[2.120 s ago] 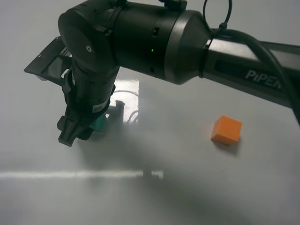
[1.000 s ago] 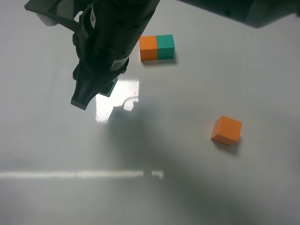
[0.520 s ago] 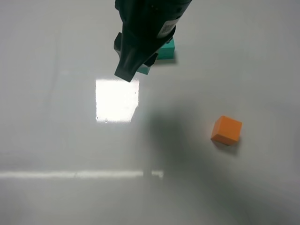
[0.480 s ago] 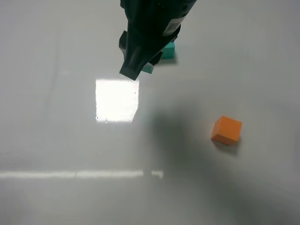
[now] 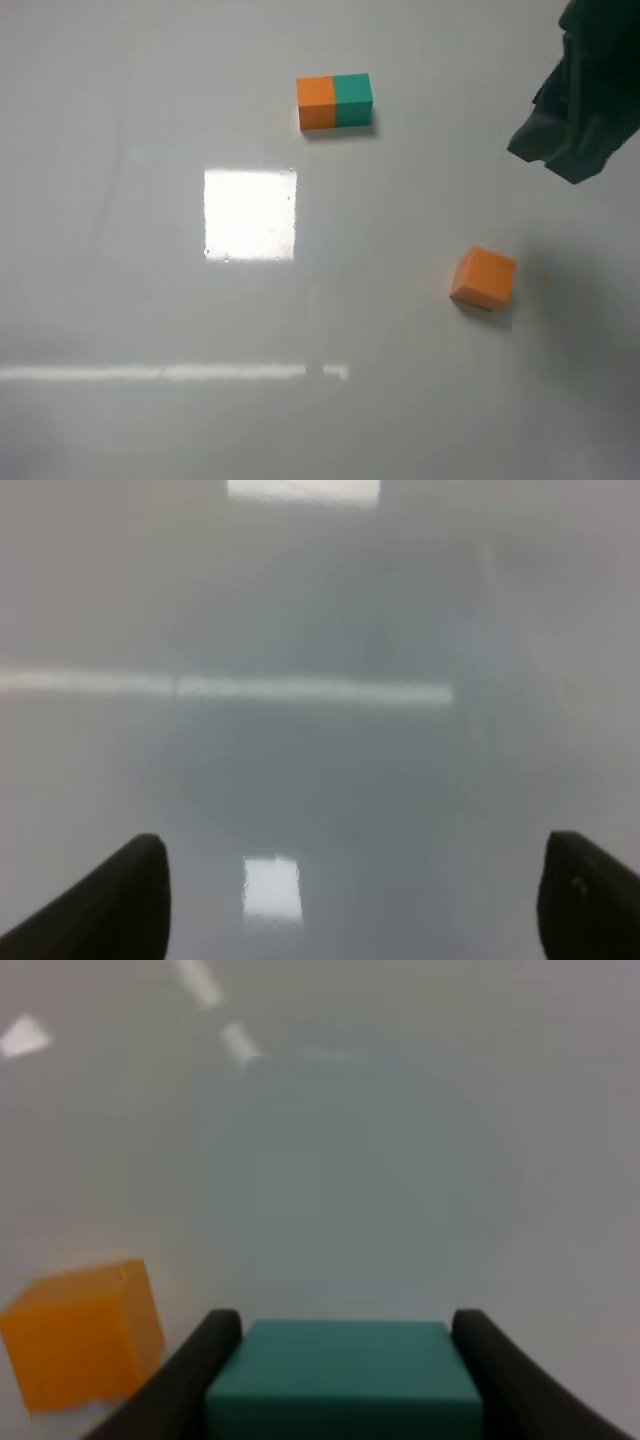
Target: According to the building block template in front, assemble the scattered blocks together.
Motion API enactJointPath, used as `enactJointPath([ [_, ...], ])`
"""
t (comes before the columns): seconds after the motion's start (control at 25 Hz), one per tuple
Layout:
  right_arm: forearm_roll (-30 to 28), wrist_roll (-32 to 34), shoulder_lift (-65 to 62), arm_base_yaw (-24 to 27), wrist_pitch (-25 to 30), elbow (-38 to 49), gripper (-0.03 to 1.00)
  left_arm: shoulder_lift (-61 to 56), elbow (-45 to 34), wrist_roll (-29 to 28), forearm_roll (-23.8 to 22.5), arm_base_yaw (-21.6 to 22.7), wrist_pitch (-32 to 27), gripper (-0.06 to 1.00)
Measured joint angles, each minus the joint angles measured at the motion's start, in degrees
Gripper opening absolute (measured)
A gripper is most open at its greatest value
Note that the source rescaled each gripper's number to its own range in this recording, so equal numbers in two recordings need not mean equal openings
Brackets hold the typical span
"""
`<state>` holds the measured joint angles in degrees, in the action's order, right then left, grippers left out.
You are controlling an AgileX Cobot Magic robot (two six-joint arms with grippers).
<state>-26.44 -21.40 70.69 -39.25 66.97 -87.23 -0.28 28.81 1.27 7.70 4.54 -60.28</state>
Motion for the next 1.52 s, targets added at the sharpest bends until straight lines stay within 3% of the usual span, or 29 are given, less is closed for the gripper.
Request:
enactJointPath([
  [0.4,0.08,0.0,-11.17,0.87,-2.43,18.35,0.0,0.0,0.0,-0.01,0.0,0.0,0.02,0.0],
  [0.68,0.9,0.46,-12.29,0.87,-8.24,26.33,0.0,0.0,0.0,-0.01,0.0,0.0,0.02,0.0],
  [0.88,0.95,0.46,-11.03,0.87,-12.37,27.73,0.0,0.0,0.0,-0.01,0.0,0.0,0.02,0.0],
  [1.52,0.33,2.02,-6.61,0.87,-16.53,31.12,0.0,0.0,0.0,0.04,0.0,0.0,0.02,0.0],
])
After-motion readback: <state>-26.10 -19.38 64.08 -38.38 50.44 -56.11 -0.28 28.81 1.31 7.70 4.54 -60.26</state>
